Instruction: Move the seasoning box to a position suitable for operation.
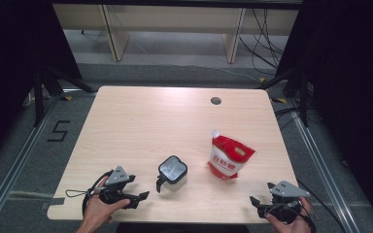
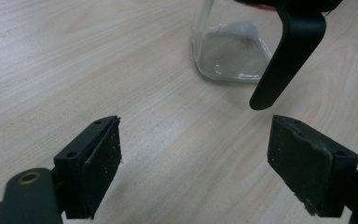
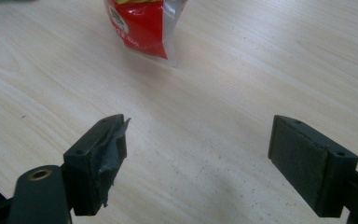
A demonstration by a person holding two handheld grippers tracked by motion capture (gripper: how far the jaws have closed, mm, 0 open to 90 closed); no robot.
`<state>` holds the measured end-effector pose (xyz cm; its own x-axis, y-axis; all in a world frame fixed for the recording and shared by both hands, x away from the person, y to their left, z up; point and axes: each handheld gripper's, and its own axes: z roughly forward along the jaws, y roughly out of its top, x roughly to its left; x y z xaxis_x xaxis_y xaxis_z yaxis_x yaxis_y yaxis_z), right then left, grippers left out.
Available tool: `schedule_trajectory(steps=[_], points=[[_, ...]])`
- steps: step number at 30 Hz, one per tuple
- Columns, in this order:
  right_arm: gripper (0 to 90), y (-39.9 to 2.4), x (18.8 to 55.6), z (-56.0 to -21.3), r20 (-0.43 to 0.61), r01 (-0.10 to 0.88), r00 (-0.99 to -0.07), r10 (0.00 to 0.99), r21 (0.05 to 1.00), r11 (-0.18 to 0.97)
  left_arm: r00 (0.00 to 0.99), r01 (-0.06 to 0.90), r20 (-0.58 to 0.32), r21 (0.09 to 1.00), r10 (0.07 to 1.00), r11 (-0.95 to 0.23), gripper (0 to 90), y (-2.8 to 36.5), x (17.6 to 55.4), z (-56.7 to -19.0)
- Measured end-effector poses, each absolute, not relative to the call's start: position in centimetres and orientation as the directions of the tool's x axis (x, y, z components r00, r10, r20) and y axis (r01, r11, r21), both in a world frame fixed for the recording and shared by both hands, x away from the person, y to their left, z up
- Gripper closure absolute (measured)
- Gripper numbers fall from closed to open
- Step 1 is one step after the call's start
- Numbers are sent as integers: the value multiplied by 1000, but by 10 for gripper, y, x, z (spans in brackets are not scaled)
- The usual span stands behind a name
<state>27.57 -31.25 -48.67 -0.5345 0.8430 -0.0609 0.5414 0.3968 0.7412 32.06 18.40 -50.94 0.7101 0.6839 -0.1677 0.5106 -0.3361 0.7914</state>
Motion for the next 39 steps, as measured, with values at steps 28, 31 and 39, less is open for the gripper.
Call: schedule_trajectory(steps=[28, 31, 39], points=[[219, -314, 278, -486, -46, 531, -567, 823, 743, 407, 771, 426, -140, 839, 622, -339, 395, 161, 309, -497], [225, -315, 278, -485, -46, 532, -565, 824, 743, 407, 780, 399, -115, 849, 615, -347, 455, 156, 310, -497], [229, -315, 278, -486, -46, 529, -572, 819, 742, 411, 799, 345, -55, 858, 599, -381, 600, 132, 311, -496]])
